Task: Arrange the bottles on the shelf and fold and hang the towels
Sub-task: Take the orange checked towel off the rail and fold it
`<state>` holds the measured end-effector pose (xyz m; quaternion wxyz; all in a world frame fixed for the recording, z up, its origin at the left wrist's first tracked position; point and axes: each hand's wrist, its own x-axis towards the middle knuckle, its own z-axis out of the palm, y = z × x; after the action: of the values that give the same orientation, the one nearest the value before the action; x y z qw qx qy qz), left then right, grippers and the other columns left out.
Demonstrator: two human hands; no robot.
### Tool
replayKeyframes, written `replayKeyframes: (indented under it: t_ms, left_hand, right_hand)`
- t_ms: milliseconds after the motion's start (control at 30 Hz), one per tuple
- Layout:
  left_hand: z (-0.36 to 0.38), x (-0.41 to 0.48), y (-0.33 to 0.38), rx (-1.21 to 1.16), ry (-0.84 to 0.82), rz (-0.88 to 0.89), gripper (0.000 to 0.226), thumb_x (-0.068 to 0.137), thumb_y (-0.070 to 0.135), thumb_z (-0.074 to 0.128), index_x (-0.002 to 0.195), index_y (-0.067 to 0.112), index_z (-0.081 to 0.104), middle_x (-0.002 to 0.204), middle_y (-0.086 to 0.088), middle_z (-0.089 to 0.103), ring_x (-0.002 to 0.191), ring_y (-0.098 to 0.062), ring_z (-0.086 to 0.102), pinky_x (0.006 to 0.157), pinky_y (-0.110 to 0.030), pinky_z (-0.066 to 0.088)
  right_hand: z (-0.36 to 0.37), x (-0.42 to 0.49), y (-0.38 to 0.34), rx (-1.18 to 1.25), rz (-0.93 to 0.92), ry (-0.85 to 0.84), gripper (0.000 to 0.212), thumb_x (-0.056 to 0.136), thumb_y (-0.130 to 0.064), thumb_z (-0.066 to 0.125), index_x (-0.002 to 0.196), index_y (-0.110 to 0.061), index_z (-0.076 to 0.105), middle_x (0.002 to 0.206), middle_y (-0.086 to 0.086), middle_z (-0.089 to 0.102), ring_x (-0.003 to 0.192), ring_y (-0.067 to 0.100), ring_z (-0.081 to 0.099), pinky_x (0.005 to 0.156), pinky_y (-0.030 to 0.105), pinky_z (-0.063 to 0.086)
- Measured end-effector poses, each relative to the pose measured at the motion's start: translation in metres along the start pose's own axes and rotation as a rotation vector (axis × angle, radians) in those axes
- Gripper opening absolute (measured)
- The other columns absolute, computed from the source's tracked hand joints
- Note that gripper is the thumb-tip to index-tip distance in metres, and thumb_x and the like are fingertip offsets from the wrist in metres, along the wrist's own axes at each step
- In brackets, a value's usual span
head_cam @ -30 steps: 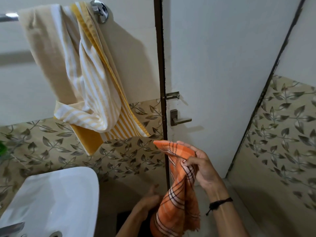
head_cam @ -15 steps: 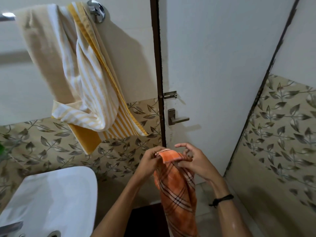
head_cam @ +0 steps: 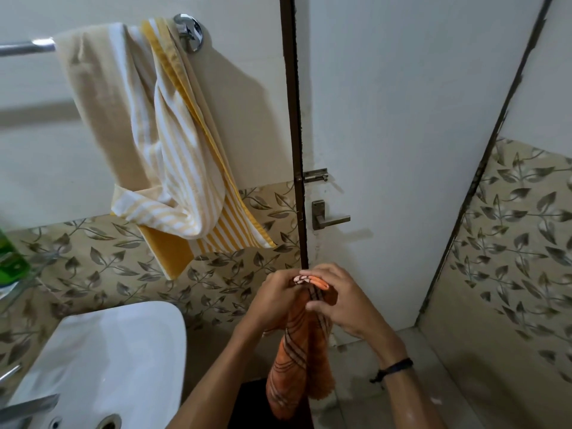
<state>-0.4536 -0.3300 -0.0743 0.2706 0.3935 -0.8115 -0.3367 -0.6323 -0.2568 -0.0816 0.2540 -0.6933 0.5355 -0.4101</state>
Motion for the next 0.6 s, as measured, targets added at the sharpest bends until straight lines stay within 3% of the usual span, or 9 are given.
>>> replayKeyframes:
  t_ms: [100,167,233,367,500,600]
  left_hand:
    - [-0.007,-0.003,-0.001,-0.008,-0.012,-0.022,0.018,0.096,0.030,0.064,0.079,0.035,0.067,0.075,0.011,0.069,0.072,-0.002,0.063,0.069,-0.034,0.052]
    - [-0.013,-0.007,-0.004,-0.066,-0.078,-0.027,0.014,0.093,0.036,0.070,0.082,0.028,0.069,0.076,0.009,0.069,0.070,-0.003,0.064,0.065,-0.027,0.051]
    - [-0.020,-0.015,-0.014,-0.094,-0.164,-0.074,0.011,0.090,0.034,0.073,0.095,0.024,0.073,0.090,0.008,0.076,0.082,-0.004,0.071,0.073,-0.024,0.057]
    - [-0.035,-0.033,-0.056,0.093,-0.213,-0.213,0.007,0.090,0.029,0.070,0.096,0.027,0.072,0.093,0.007,0.076,0.086,-0.006,0.072,0.084,-0.040,0.060]
    - [-0.041,-0.036,-0.066,0.055,-0.103,-0.317,0.016,0.098,0.018,0.062,0.093,0.031,0.071,0.090,0.005,0.075,0.084,-0.006,0.071,0.082,-0.034,0.058]
    - [-0.044,-0.034,-0.065,0.045,0.009,-0.347,0.013,0.101,0.022,0.058,0.099,0.020,0.071,0.093,0.000,0.075,0.087,-0.011,0.071,0.078,-0.033,0.057]
  right_hand:
    - [0.011,0.008,-0.003,0.066,0.001,0.272,0.029,0.094,-0.013,0.067,0.116,-0.029,0.074,0.114,-0.015,0.072,0.110,0.003,0.066,0.098,0.039,0.055]
    - [0.010,0.010,-0.007,0.069,0.071,0.355,0.021,0.097,-0.018,0.064,0.113,-0.023,0.076,0.108,-0.012,0.076,0.104,0.005,0.069,0.093,0.040,0.058]
    - [0.006,0.008,-0.013,0.085,0.121,0.410,0.019,0.099,-0.025,0.060,0.111,-0.020,0.075,0.102,-0.011,0.076,0.098,0.006,0.070,0.088,0.038,0.059]
    - [-0.011,0.005,-0.022,0.041,0.121,0.505,0.018,0.101,-0.031,0.055,0.100,-0.024,0.071,0.087,-0.017,0.073,0.084,-0.002,0.068,0.075,0.024,0.057]
    - [-0.014,0.007,-0.021,-0.090,0.174,0.576,0.018,0.103,-0.032,0.051,0.102,-0.027,0.069,0.075,-0.014,0.068,0.067,0.001,0.065,0.054,0.012,0.043]
    - [-0.016,0.006,-0.021,-0.176,0.241,0.725,0.022,0.104,-0.030,0.052,0.106,-0.018,0.070,0.082,-0.003,0.071,0.069,0.015,0.064,0.053,0.015,0.036]
